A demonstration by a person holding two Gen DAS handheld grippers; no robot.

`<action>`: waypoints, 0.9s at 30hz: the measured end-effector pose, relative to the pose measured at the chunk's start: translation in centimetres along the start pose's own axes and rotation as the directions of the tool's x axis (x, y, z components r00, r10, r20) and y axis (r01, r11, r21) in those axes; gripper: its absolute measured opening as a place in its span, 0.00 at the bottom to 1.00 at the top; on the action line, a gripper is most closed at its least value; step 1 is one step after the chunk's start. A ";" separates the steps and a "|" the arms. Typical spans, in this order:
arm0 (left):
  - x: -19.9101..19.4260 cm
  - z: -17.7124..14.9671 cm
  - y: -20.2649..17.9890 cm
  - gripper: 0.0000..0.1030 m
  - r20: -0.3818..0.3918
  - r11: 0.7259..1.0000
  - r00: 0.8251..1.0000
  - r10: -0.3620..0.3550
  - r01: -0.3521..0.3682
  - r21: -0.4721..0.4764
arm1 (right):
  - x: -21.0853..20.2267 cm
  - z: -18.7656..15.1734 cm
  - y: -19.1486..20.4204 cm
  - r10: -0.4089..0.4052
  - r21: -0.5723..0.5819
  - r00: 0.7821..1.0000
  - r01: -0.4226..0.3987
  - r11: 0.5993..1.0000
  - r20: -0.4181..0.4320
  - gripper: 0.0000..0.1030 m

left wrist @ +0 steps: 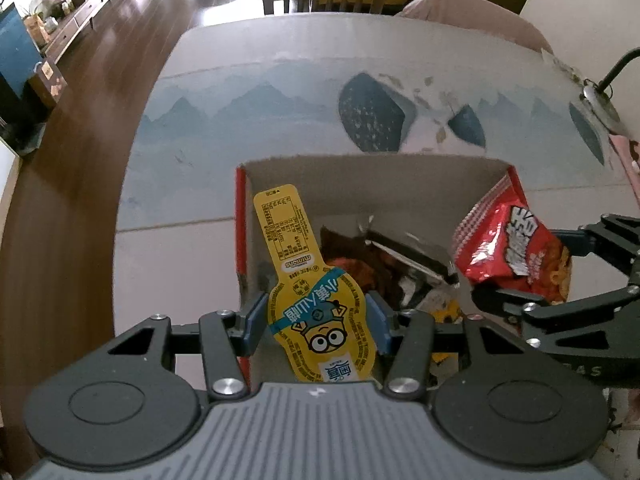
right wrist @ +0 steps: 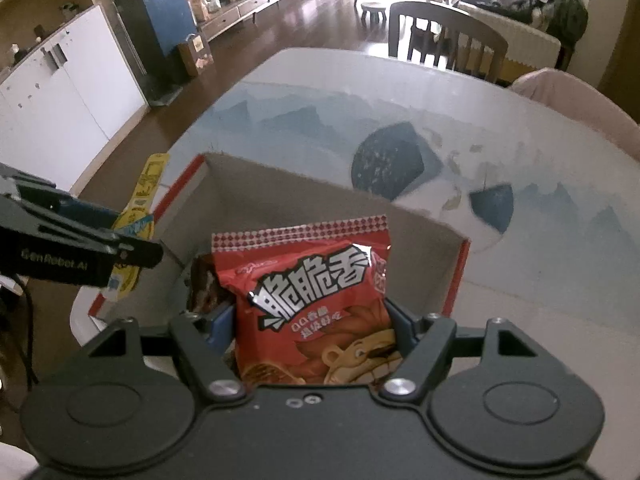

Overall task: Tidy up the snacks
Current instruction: 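Carry the red bag and yellow candy stick over the box with both tools, then lower both items into the box and open both tools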

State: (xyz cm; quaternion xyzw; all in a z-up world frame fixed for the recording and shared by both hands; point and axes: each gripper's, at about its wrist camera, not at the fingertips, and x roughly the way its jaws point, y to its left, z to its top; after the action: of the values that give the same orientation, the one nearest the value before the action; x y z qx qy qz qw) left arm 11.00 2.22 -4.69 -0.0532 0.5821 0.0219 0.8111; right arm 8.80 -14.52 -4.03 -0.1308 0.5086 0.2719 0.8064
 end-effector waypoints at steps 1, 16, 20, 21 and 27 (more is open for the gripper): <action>0.3 -0.2 -0.1 0.50 -0.003 1.000 1.000 -0.001 0.001 -0.003 | 0.4 -0.3 0.1 -0.001 0.006 1.000 0.001 1.000 -0.006 0.72; 4.5 -1.2 -2.0 0.50 -0.067 0.999 0.998 0.011 -0.007 0.053 | 3.6 -3.5 0.7 -0.017 0.010 0.996 0.018 1.000 -0.087 0.72; 5.8 -1.2 -2.8 0.50 -0.096 0.997 0.995 0.014 -0.007 0.074 | 4.6 -3.6 0.8 -0.031 0.005 0.994 0.031 0.999 -0.106 0.72; 6.1 -1.3 -2.9 0.50 -0.103 0.997 0.994 0.018 -0.010 0.076 | 4.7 -3.6 0.8 -0.031 0.006 0.993 0.032 0.999 -0.110 0.72; 7.5 -1.7 -3.5 0.51 -0.131 0.997 0.991 0.012 -0.001 0.081 | 5.1 -3.5 0.6 -0.023 0.012 0.991 0.025 1.000 -0.130 0.72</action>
State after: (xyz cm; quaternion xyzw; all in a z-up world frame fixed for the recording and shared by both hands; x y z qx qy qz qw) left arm 12.13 -1.60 -12.12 -0.0198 0.6346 -0.0026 0.7726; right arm 7.53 -14.15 -10.12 -0.1488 0.5602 0.2495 0.7758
